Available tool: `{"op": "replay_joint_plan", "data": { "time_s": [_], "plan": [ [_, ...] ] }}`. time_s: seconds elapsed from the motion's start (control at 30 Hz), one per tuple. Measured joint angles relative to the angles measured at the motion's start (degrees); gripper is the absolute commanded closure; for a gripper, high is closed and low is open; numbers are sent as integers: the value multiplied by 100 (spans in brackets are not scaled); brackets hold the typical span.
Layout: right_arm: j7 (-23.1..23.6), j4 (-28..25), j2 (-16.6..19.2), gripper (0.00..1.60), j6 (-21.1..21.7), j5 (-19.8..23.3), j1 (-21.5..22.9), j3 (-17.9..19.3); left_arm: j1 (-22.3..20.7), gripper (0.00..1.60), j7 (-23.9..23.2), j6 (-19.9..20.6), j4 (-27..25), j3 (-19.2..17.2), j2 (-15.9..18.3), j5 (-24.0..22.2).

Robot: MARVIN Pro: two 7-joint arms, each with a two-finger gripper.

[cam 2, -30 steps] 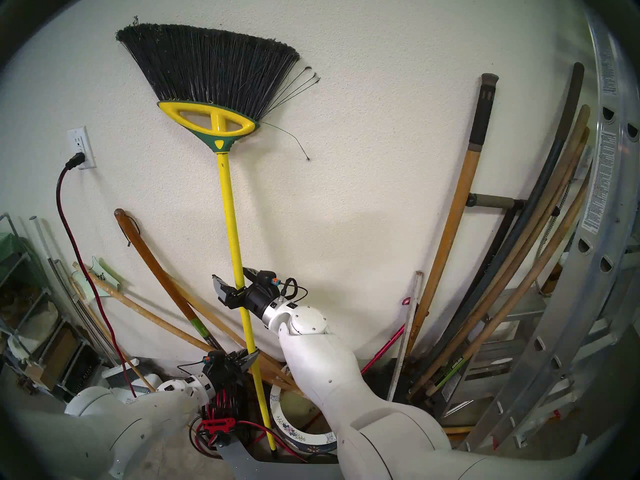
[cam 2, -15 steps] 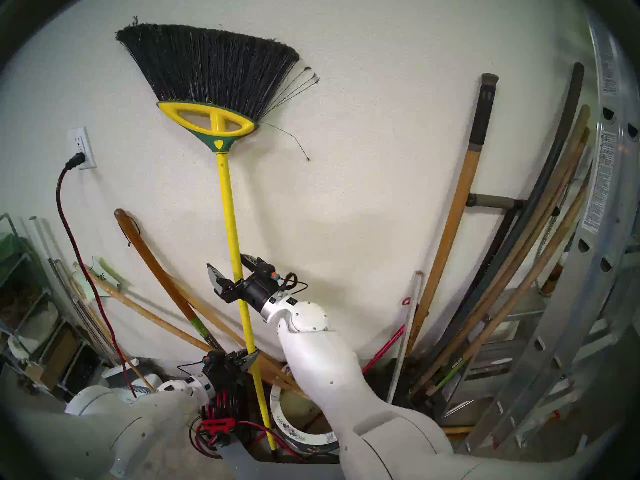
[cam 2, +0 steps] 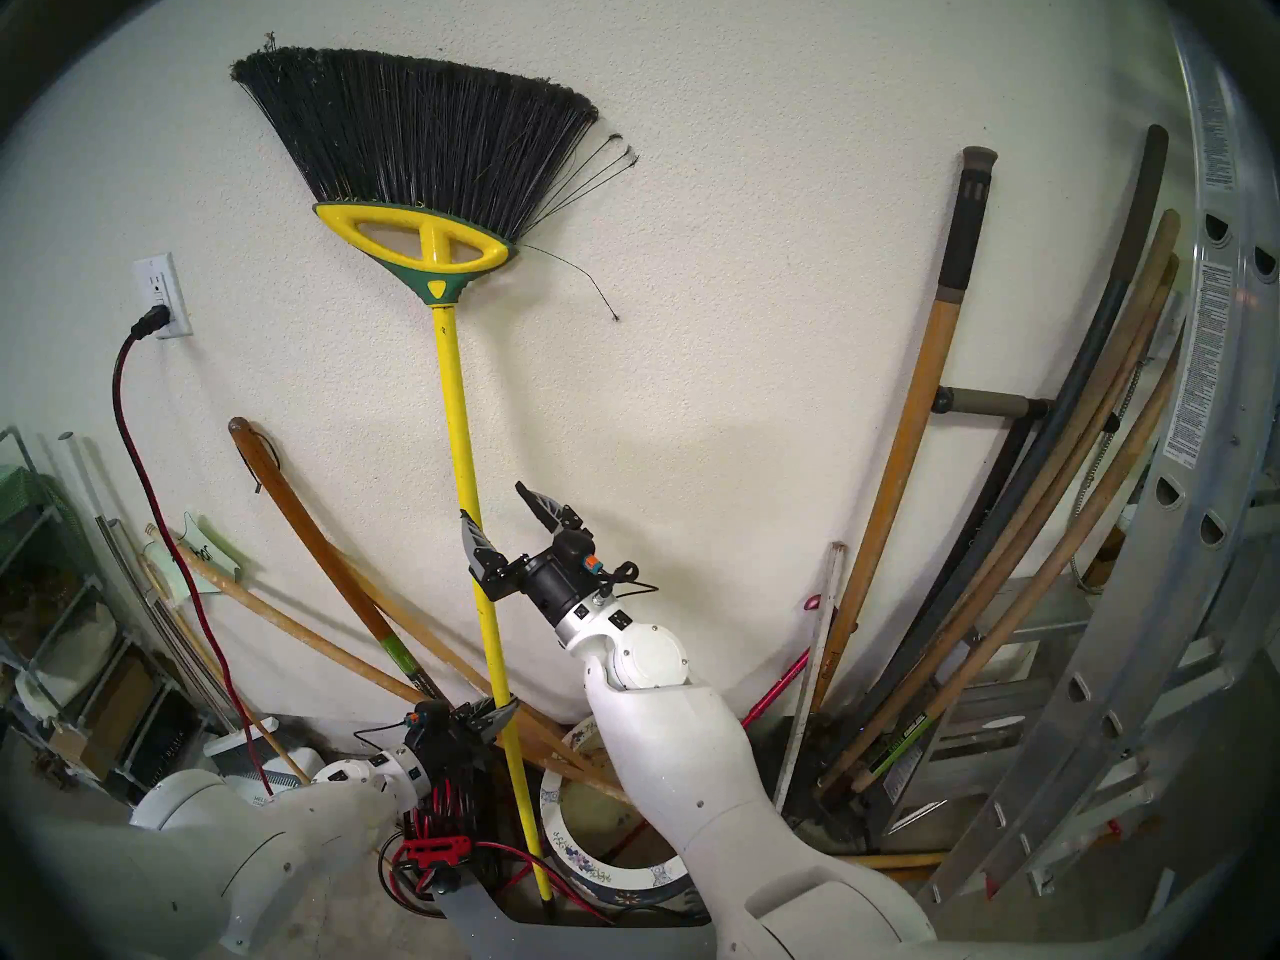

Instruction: Take wooden sticks or brooms out of the pot

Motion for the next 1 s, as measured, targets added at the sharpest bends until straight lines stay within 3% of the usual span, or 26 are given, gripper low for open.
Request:
{"op": "replay_joint_plan", "data": {
  "time_s": [0.27,0.47,1.0],
  "plan": [
    [-518,-477,166,0,-558,182,-310,22,-8,160,15,-3,21,-34,-4,5],
    [-835,-739,263,0,-948,156,-537,244,-11,160,22,-1,42,-100,-6,5],
    [-1340,-1059,424,0,-1368,-192,-920,758,-4,160,6,-80,105,-270,-30,32]
  ]
}}
